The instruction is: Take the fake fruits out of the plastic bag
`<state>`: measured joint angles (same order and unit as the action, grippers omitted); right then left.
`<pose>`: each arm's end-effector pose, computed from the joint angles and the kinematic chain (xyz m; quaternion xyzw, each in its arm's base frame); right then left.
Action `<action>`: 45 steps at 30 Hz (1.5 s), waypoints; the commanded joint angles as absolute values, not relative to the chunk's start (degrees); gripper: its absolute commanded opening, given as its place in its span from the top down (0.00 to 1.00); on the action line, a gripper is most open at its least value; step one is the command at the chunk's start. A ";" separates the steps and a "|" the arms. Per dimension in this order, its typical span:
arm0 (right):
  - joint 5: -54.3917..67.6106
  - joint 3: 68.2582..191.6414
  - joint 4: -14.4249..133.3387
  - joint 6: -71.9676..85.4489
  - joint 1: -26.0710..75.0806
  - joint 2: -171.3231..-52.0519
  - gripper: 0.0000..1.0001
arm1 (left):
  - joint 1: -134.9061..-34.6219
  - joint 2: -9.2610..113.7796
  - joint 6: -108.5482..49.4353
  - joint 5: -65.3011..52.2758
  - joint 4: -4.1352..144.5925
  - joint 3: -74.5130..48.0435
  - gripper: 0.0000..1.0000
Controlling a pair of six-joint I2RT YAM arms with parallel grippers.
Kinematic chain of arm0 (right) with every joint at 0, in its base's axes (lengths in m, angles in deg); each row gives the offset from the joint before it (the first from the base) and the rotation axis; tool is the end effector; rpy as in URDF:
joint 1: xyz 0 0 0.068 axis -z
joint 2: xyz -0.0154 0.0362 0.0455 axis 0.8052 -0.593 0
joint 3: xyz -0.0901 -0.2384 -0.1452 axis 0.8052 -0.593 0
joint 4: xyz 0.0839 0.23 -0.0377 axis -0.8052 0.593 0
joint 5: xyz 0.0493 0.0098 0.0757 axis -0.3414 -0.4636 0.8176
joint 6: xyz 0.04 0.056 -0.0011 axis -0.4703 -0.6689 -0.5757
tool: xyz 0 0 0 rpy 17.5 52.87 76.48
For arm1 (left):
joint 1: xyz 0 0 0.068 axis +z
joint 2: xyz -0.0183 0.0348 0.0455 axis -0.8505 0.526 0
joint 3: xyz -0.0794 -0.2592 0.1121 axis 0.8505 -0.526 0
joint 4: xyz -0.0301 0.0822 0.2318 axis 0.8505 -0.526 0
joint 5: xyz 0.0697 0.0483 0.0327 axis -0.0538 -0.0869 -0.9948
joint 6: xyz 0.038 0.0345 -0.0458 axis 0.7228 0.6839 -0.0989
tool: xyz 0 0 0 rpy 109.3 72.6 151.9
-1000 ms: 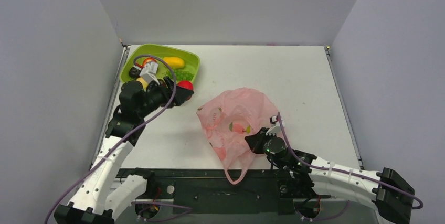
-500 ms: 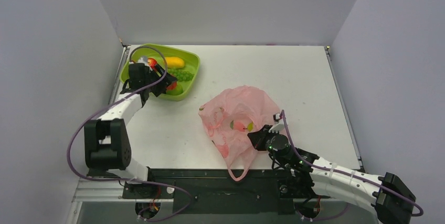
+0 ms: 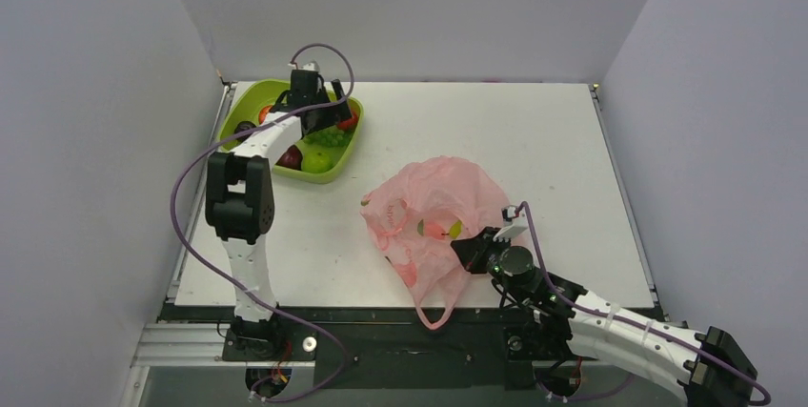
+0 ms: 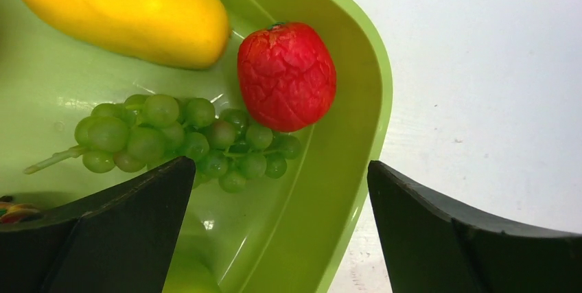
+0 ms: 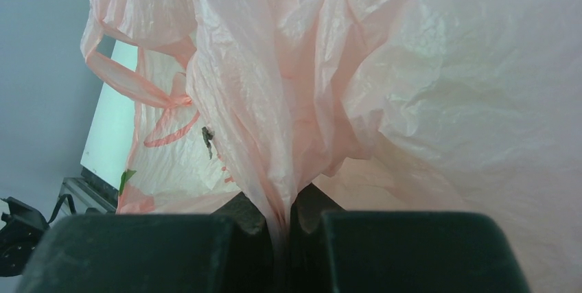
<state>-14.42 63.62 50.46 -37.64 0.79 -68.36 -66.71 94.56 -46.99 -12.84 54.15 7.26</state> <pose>0.0984 0.1085 0.1872 0.0551 0.8146 0.3901 0.4257 0.4817 -0.0734 0.2413 -0.1540 0.8893 -0.1525 0.4026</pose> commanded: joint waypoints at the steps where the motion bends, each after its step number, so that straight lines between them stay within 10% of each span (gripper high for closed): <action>1: -13.42 63.55 49.04 -37.18 1.35 -67.51 1.00 | -67.64 95.23 -41.40 -21.47 47.84 12.09 0.03; 26: -3.63 95.78 54.49 -17.44 0.59 -101.79 1.00 | -69.71 12.78 -57.63 10.83 41.75 -44.88 0.06; 45: 7.22 88.25 36.03 -30.06 -6.20 -113.17 1.00 | -87.79 -2.50 -66.21 9.09 40.47 -59.30 0.18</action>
<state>3.24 87.53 46.24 -25.14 -8.52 -112.12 -82.19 -5.78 -67.38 12.08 37.67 -60.45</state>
